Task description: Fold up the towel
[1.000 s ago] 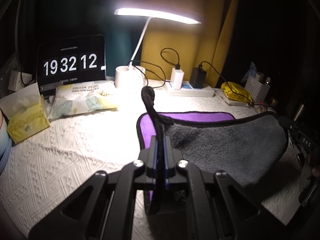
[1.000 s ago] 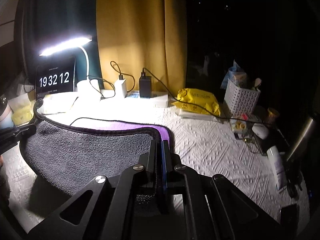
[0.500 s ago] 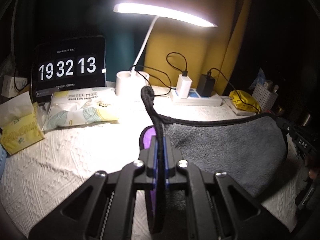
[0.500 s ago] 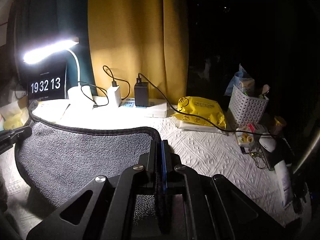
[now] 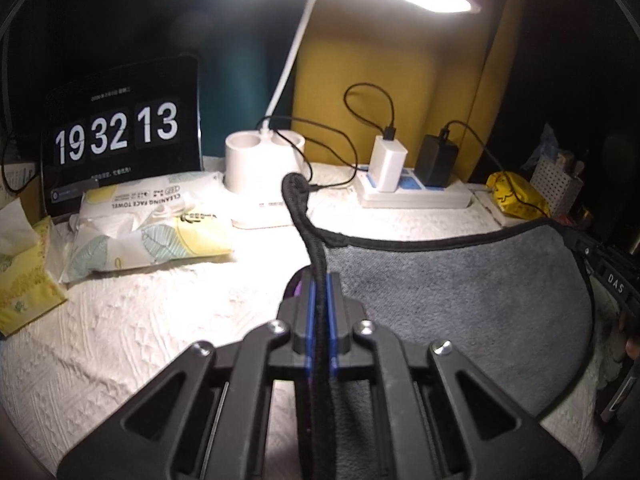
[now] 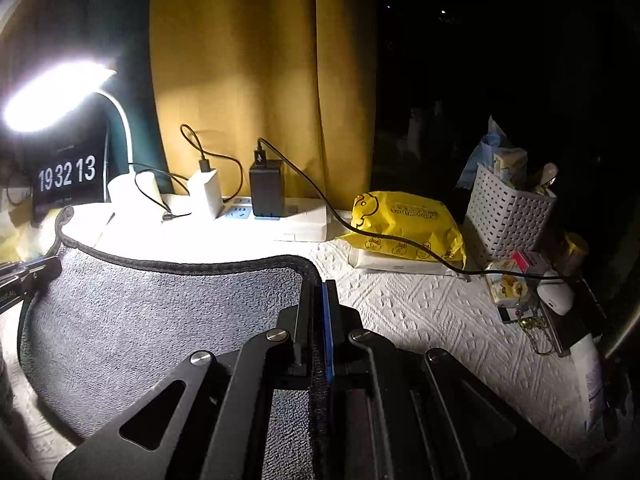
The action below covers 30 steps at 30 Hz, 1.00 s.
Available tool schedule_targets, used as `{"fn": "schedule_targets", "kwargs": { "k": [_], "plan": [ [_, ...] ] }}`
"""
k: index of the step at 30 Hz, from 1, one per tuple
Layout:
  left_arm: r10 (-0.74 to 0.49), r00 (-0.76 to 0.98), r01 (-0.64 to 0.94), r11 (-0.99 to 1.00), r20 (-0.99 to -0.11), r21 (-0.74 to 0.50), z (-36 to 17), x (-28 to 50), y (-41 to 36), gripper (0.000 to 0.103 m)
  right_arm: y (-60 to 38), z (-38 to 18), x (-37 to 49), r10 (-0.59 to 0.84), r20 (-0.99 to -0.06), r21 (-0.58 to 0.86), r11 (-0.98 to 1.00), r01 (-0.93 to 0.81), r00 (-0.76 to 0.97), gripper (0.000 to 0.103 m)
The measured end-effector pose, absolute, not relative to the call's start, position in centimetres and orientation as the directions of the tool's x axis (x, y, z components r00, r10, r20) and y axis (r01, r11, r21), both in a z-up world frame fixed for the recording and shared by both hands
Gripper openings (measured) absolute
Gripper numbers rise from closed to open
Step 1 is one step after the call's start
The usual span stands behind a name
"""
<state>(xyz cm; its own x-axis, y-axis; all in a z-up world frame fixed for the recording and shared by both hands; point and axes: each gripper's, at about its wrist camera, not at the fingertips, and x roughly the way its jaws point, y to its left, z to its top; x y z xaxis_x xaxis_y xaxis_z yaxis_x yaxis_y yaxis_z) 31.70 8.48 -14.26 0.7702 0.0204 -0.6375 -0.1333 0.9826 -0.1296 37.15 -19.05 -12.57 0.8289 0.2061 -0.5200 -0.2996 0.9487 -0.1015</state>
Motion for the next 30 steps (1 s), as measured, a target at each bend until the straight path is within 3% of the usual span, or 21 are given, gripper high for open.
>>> {"fn": "schedule_targets", "kwargs": {
  "k": [16, 24, 30],
  "plan": [
    [0.013, 0.648, -0.166, 0.978, -0.762, -0.125, -19.2, 36.4, 9.3, 0.007, -18.8, -16.7, 41.8, 0.150, -0.630, -0.096, 0.959, -0.268, 0.762, 0.004],
    [0.037, 0.639, -0.165, 0.982, -0.769, -0.090, -19.6, 36.7, 8.9, 0.008, -18.7, -18.5, 43.8, 0.134, -0.728, -0.067, 0.962, -0.264, 0.673, 0.005],
    [0.024, 0.637, -0.160, 0.982, -0.770, -0.102, -19.7, 36.8, 9.1, 0.009, -18.2, -18.9, 43.7, 0.110, -0.732, -0.095, 0.961, -0.261, 0.673, 0.005]
  ]
}}
